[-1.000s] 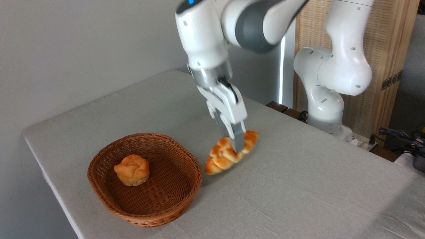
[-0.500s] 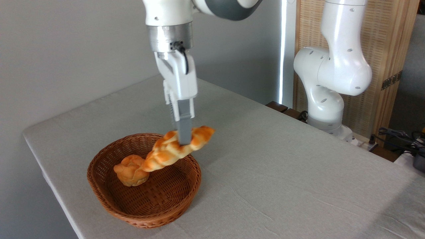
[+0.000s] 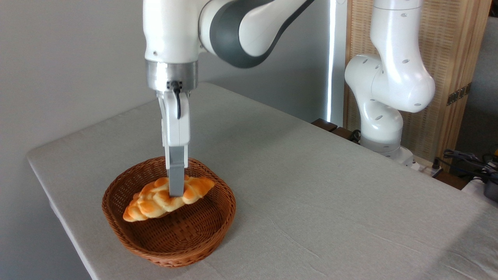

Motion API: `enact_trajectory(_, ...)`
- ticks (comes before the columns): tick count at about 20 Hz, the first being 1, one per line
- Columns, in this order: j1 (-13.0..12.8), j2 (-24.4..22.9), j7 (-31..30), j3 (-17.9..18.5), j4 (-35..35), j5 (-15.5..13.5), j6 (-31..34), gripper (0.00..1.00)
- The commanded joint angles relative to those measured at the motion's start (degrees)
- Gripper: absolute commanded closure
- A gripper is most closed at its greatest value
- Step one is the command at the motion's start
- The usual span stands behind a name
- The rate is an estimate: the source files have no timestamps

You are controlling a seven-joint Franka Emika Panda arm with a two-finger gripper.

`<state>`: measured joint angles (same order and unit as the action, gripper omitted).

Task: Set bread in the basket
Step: 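Carry the braided roll over the wicker basket and lower it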

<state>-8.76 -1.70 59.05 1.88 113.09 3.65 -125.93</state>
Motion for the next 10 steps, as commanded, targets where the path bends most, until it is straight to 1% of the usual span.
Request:
enact_trajectory(1, -0.3, 0.0, 0.3, 0.4, 0.9, 0.9, -0.2, 0.0)
enact_trajectory(10, -0.3, -0.1, -0.2, 0.5, 1.7, 0.8, 0.0, 0.0)
